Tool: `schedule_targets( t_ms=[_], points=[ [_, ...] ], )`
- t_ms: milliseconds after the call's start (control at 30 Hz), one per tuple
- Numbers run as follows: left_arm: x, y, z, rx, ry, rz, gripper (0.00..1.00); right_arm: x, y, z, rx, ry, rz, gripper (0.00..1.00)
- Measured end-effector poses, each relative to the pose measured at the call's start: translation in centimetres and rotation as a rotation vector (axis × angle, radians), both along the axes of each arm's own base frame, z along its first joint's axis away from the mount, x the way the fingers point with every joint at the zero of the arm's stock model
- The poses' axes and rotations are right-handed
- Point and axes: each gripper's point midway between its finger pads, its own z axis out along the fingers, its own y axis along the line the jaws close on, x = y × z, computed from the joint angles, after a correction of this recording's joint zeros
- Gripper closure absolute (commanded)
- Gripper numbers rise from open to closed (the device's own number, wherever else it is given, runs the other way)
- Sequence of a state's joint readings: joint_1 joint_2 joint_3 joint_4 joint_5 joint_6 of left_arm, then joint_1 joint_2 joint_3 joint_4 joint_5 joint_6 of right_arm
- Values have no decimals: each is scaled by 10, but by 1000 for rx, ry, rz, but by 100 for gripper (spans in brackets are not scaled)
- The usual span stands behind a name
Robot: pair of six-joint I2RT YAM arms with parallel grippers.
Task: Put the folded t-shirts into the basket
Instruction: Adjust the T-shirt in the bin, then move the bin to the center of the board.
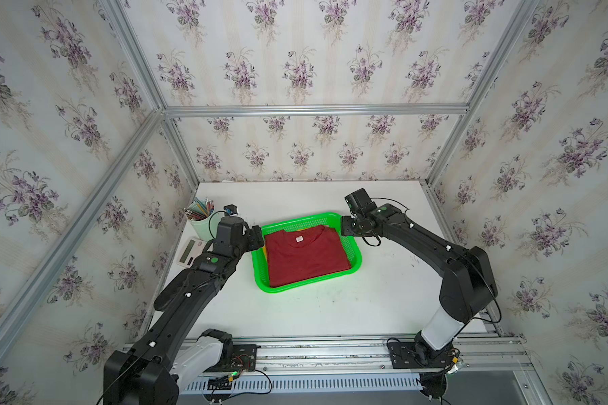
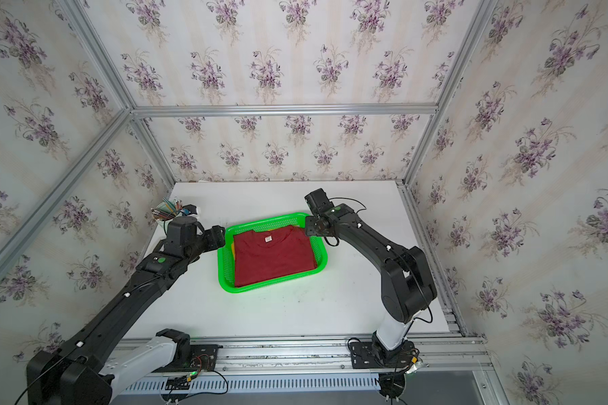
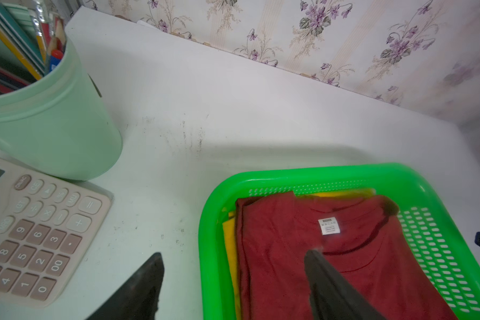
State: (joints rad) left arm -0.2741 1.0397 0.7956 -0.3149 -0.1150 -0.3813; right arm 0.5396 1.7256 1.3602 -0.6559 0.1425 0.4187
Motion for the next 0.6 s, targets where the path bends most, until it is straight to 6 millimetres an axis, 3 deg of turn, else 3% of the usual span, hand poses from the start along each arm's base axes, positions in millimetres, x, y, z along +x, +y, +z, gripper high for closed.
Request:
schedule_targets(
  t_ms=[100,300,500,600],
  points=[
    [-5,7,-4,22,-10,21,19,-2,-14,-25,-11,57,-24,43],
    [-8,15,-3,54,-36,48,19,-4,-32,-50,5,89,-78,52],
    [-7,18,-8,87,-25,48,23,7,-104,-41,-44,37,-290,43],
    [-5,18,-14,106,-7,37,16,6,-135,-25,-71,-22,-373,38]
  ],
)
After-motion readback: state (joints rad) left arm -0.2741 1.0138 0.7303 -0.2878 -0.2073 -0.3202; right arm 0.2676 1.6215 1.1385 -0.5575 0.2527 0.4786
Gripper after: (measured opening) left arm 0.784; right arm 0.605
